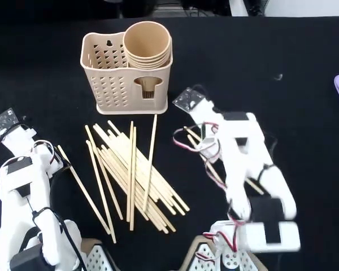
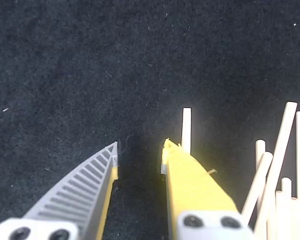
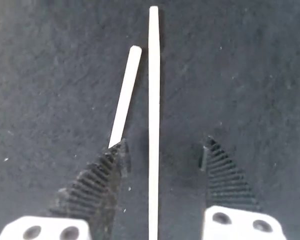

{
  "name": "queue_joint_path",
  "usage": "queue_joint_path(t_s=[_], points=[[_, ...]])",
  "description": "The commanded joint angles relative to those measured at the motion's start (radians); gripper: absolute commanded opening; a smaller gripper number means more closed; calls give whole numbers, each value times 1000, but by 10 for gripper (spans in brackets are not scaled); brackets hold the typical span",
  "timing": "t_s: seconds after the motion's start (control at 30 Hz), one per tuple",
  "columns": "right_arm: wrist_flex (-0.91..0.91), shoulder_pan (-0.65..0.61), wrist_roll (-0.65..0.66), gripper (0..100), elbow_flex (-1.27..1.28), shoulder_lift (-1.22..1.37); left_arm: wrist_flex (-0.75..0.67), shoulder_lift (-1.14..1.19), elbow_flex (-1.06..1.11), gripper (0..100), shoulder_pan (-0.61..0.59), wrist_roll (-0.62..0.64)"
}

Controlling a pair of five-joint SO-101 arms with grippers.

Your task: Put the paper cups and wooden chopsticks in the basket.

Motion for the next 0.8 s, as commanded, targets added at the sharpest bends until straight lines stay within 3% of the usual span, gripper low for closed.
queue_joint_path(t_s=[0.0, 0.13, 0.33, 0.4, 0.77], points=[[61, 26, 68, 247, -107, 45, -14, -28, -5, 145, 7, -2], [81, 26, 184, 222, -117, 90, -14, -28, -5, 145, 7, -2], [158, 26, 368, 61, -111, 128, -14, -28, -5, 145, 7, -2], [167, 32, 367, 10, -117, 128, -14, -28, -5, 145, 7, -2], [173, 75, 215, 11, -174, 127, -14, -28, -5, 145, 7, -2]])
